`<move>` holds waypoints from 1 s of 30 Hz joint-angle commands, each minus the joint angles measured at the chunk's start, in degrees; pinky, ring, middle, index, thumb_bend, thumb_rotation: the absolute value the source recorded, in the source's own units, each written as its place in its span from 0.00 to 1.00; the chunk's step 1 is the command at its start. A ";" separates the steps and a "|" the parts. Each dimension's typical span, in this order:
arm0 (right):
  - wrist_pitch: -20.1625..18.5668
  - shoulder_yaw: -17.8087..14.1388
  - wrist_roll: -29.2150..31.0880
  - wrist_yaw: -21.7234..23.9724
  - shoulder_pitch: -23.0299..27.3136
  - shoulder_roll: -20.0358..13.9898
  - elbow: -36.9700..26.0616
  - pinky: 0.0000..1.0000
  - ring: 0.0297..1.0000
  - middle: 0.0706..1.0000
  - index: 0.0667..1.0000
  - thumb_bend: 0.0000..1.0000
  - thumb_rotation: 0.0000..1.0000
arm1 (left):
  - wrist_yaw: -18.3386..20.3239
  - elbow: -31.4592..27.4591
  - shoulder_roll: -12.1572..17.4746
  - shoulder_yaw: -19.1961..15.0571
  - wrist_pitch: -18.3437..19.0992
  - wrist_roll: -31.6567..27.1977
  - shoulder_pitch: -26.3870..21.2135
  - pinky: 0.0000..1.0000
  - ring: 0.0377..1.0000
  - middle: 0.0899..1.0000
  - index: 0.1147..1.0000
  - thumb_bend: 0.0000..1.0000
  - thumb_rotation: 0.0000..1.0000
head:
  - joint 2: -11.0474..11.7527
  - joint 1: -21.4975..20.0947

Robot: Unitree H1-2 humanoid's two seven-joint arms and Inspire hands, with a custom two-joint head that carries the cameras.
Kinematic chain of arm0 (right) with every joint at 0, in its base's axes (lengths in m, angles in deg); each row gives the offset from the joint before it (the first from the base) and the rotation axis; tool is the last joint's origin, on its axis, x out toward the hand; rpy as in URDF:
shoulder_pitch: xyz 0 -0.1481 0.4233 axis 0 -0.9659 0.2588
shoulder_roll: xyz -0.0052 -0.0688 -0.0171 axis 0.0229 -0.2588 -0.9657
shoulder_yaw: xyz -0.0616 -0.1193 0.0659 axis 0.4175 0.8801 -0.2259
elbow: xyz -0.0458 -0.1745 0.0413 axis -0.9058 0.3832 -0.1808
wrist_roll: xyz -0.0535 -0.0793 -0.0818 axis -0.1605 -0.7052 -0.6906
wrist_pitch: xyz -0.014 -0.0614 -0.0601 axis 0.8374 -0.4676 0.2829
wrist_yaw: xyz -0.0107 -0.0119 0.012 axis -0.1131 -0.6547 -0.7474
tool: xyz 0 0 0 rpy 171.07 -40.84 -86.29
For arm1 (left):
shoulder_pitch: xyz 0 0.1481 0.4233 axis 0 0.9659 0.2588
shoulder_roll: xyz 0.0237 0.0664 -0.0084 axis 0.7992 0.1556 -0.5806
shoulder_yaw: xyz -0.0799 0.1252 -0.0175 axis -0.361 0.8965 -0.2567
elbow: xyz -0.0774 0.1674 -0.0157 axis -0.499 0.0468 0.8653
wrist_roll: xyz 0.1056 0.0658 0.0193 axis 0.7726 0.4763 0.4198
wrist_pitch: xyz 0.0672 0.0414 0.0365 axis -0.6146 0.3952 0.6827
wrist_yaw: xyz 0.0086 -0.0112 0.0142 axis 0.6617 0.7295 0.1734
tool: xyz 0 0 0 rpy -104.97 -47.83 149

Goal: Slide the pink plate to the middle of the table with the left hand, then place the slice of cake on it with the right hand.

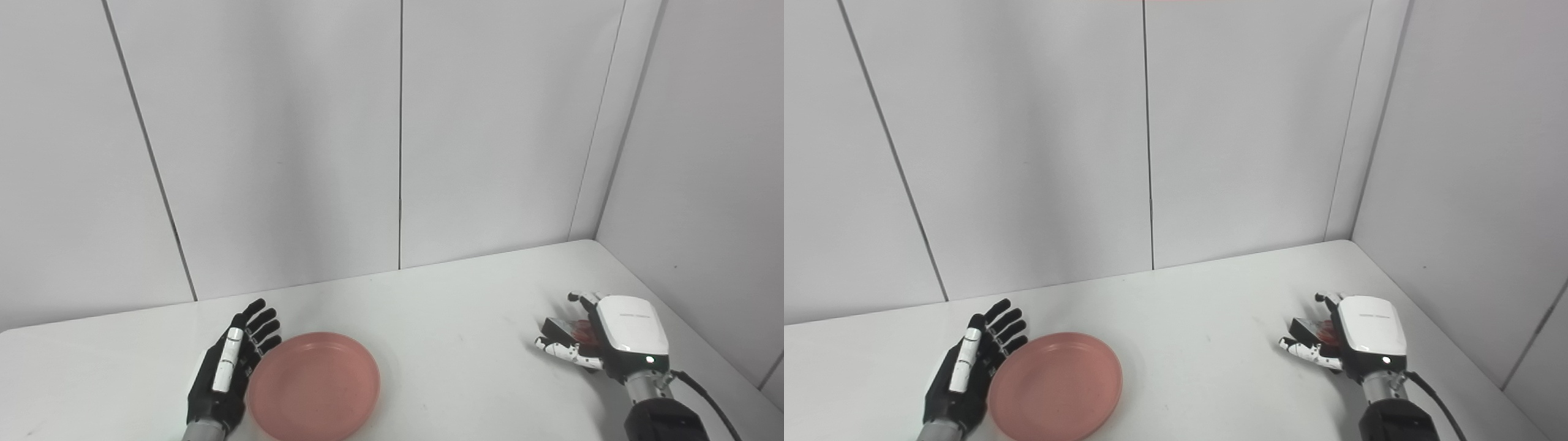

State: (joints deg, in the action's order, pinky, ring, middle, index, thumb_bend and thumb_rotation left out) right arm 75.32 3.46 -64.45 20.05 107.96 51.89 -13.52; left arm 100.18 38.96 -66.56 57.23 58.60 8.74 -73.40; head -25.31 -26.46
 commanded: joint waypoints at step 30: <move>-1.29 5.29 8.91 -3.81 4.04 -6.15 14.34 0.36 0.42 0.47 0.53 0.69 0.80 | -0.65 -0.90 1.25 2.03 4.06 1.03 3.81 0.79 0.82 0.80 0.78 0.71 0.79 | -0.81 0.53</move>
State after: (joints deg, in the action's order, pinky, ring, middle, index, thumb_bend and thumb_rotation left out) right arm 74.29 9.32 -57.41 15.57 112.45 47.33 -0.40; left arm 100.01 36.69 -65.78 59.04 59.44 8.88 -71.96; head -26.10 -25.93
